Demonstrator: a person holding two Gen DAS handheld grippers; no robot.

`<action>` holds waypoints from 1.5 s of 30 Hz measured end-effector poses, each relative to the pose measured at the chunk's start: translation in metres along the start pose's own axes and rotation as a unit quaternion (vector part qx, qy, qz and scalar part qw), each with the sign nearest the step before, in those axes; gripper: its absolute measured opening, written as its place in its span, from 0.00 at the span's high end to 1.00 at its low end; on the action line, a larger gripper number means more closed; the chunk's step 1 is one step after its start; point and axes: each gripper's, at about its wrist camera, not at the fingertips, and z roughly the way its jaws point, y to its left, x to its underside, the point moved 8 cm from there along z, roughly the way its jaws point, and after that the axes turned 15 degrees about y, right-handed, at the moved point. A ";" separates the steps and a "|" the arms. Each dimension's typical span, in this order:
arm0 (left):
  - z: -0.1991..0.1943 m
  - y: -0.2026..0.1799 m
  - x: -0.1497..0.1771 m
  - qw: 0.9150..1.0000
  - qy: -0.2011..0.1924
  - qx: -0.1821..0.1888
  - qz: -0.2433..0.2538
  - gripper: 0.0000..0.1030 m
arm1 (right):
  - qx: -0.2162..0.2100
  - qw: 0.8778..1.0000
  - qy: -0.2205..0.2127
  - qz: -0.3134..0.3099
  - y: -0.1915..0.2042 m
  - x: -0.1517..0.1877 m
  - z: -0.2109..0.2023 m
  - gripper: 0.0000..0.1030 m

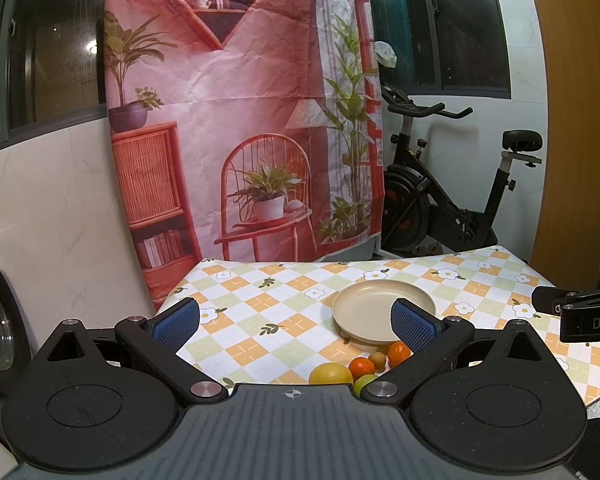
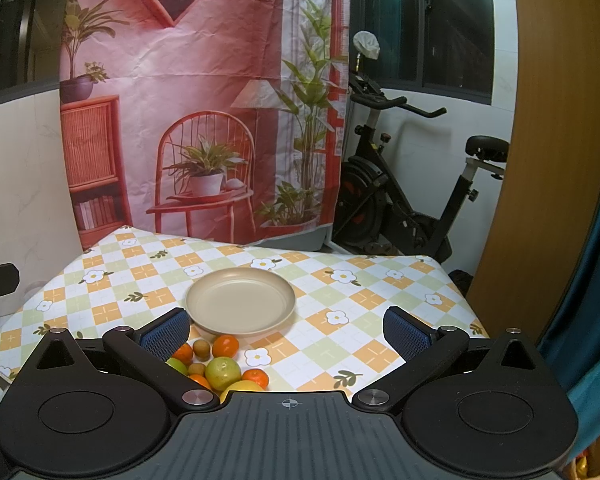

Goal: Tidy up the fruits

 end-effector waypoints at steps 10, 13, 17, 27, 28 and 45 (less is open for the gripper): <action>0.000 0.000 0.000 1.000 0.000 0.000 0.000 0.00 | 0.000 1.000 0.000 0.000 0.001 0.000 0.001 0.00; 0.000 0.000 0.000 1.000 0.001 0.000 -0.001 0.00 | 0.000 1.000 0.000 0.000 0.002 0.001 0.002 0.00; 0.002 -0.001 0.001 1.000 0.005 0.001 -0.002 0.00 | -0.002 1.000 -0.001 -0.002 -0.001 -0.001 0.003 0.00; 0.026 0.011 -0.004 1.000 0.022 -0.020 -0.002 0.00 | -0.033 0.997 -0.048 -0.048 -0.007 -0.018 0.004 0.00; 0.031 0.014 -0.005 0.999 0.024 -0.024 -0.006 0.01 | -0.034 0.996 -0.059 -0.055 -0.006 -0.021 0.007 0.00; 0.113 0.014 0.008 0.996 0.070 0.042 -0.024 0.26 | -0.109 0.990 -0.080 -0.039 -0.004 -0.013 0.116 0.00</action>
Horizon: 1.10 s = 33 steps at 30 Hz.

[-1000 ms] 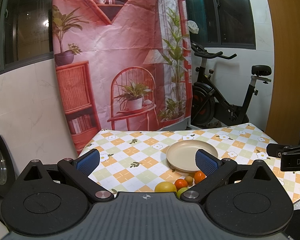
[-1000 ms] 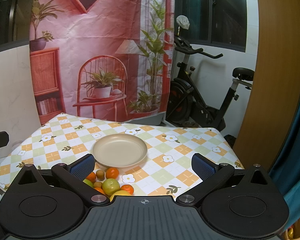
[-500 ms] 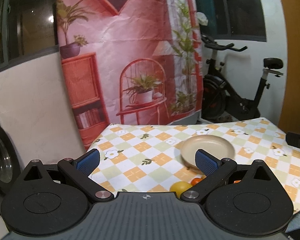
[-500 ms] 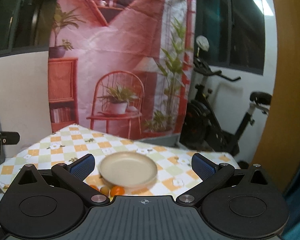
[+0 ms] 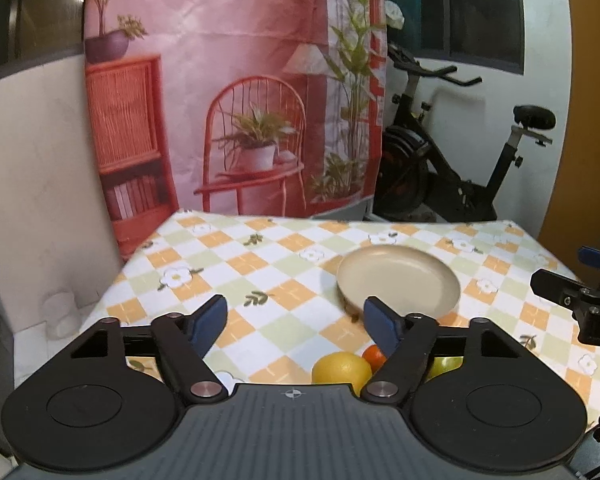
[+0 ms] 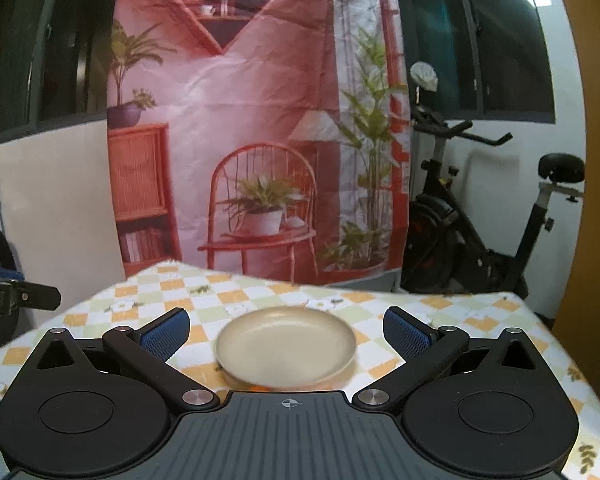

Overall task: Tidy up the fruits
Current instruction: 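Move the left tool toward a red apple at the fruit pile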

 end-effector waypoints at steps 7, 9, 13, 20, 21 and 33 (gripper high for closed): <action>0.015 0.002 0.005 1.000 0.022 0.006 0.004 0.27 | -0.022 0.999 0.028 -0.008 0.005 0.020 0.017 0.00; 0.016 -0.002 0.007 1.000 0.022 0.012 0.018 0.26 | -0.014 0.999 0.046 0.000 0.002 0.025 0.021 0.00; 0.021 -0.002 0.010 0.999 0.025 0.028 0.008 0.27 | -0.008 0.998 0.068 0.009 -0.003 0.039 0.024 0.00; 0.019 0.011 0.014 0.999 0.020 0.032 -0.036 0.27 | 0.003 0.997 0.071 -0.011 0.004 0.044 0.020 0.00; 0.019 0.012 0.014 0.999 0.020 0.026 -0.037 0.27 | -0.001 0.997 0.075 -0.011 0.002 0.043 0.020 0.00; 0.010 0.029 -0.001 0.997 0.039 0.063 0.011 0.38 | -0.116 0.981 0.127 -0.086 0.049 0.038 0.029 0.02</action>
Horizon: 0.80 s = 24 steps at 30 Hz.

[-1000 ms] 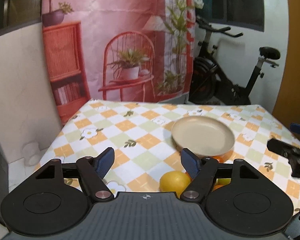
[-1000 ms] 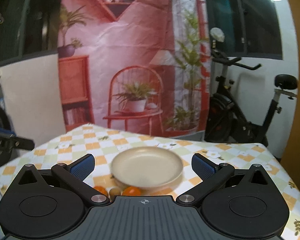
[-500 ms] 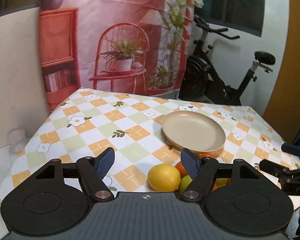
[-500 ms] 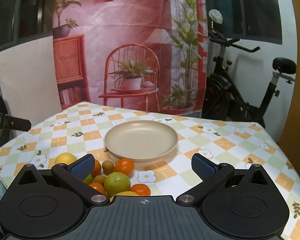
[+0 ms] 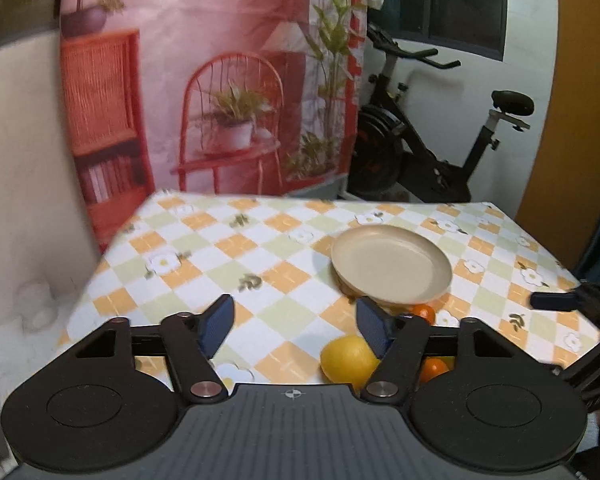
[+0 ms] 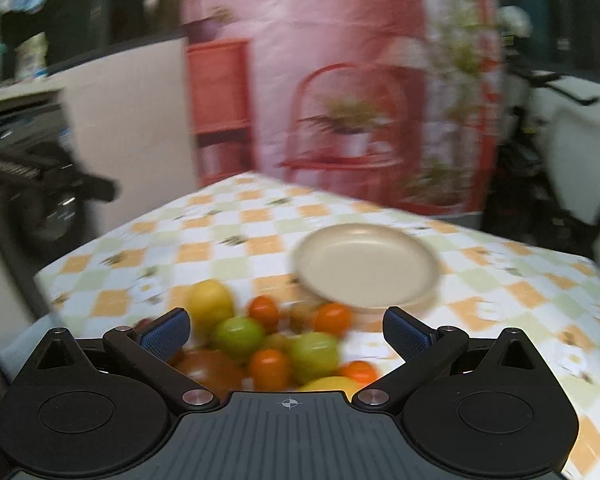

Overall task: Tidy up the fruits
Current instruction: 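Move the left tool toward a red apple at the fruit pile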

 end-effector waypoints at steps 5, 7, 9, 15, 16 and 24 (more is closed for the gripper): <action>0.020 -0.001 0.018 0.999 0.031 0.018 -0.003 0.44 | -0.035 0.998 0.043 -0.022 0.019 -0.001 0.015 0.16; 0.025 -0.003 0.024 0.999 0.038 0.033 -0.004 0.44 | -0.047 0.997 0.053 -0.027 0.026 0.002 0.017 0.22; 0.030 -0.007 0.027 0.998 0.043 0.038 0.004 0.45 | -0.054 0.996 0.066 -0.036 0.030 0.004 0.019 0.25; 0.038 -0.012 0.032 0.997 0.046 0.055 -0.009 0.47 | -0.057 0.983 0.124 -0.126 0.045 0.011 0.038 0.35; 0.038 -0.013 0.032 0.997 0.047 0.058 -0.010 0.47 | -0.055 0.979 0.131 -0.144 0.048 0.012 0.042 0.37; 0.046 -0.023 0.039 0.996 0.060 0.071 -0.005 0.50 | -0.062 0.961 0.161 -0.215 0.072 0.018 0.058 0.39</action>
